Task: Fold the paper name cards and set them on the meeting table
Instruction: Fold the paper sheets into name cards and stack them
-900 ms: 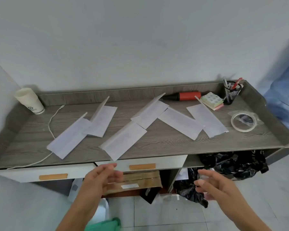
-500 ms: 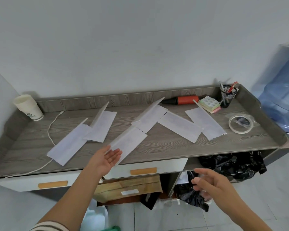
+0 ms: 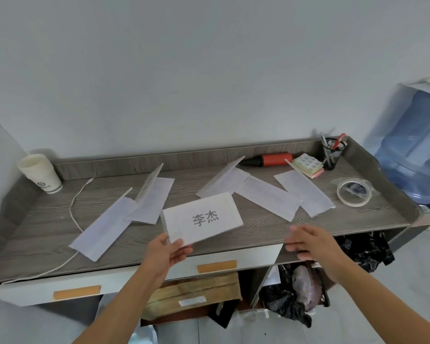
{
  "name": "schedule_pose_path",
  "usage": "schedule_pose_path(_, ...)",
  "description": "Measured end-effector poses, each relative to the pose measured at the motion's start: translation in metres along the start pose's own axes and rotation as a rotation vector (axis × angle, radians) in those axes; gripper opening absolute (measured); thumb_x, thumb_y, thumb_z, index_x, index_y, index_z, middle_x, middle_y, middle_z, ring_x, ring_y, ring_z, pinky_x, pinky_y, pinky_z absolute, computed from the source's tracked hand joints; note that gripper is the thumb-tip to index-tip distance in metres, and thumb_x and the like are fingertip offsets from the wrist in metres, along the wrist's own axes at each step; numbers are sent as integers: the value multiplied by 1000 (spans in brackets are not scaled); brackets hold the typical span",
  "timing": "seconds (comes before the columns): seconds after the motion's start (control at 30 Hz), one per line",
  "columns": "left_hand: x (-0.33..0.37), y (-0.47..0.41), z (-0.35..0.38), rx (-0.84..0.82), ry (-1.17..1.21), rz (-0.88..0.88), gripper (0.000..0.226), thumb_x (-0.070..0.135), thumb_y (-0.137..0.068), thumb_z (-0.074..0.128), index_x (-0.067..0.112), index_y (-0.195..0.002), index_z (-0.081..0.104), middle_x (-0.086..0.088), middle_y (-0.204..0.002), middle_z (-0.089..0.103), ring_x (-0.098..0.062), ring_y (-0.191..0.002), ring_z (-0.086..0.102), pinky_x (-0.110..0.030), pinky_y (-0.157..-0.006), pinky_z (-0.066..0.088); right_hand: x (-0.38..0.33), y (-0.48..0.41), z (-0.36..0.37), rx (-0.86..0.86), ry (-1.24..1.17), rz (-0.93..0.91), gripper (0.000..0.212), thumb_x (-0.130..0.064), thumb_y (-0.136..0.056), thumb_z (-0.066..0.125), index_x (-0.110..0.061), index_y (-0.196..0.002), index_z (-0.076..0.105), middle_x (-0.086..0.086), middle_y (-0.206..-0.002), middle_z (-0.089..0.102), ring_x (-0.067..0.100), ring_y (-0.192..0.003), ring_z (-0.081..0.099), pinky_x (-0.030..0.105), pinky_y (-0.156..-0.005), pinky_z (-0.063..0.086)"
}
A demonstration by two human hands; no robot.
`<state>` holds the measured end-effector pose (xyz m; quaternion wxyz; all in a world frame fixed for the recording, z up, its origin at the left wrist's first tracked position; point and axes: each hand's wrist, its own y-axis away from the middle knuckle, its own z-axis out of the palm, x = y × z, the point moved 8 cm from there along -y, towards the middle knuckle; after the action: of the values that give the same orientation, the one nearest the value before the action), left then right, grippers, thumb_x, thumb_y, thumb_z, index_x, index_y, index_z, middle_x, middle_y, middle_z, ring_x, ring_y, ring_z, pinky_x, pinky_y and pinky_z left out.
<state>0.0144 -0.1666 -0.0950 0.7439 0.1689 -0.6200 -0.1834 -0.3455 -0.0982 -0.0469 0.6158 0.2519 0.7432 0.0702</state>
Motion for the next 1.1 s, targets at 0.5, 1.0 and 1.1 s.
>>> schedule_pose_path(0.5,-2,-26,29,-1,-475,79,14,14,-94,56,11,-105,65,-10,-89,73,-15,-71,69,-25,-60,52,24,-131,-40,27,-430,381,43,-41,-94,53,1,-100,59,15,-95,70,23,-77,68,26,-51,52)
schedule_pose_path(1.0,3,-52,61,113,-782,97,27,29,-94,55,16,-115,64,2,-107,71,-13,-100,64,-29,-85,51,-51,-121,-50,-260,-668,40,22,-25,-78,68,-11,-95,64,2,-69,71,8,-50,62,15,-38,47)
schedule_pose_path(1.1,8,-55,64,121,-784,123,20,28,-94,56,19,-110,64,4,-102,70,-11,-96,64,-26,-81,51,-93,-107,-45,-319,-406,-212,38,-45,-57,80,-18,-83,74,5,-81,75,13,-60,66,20,-47,53)
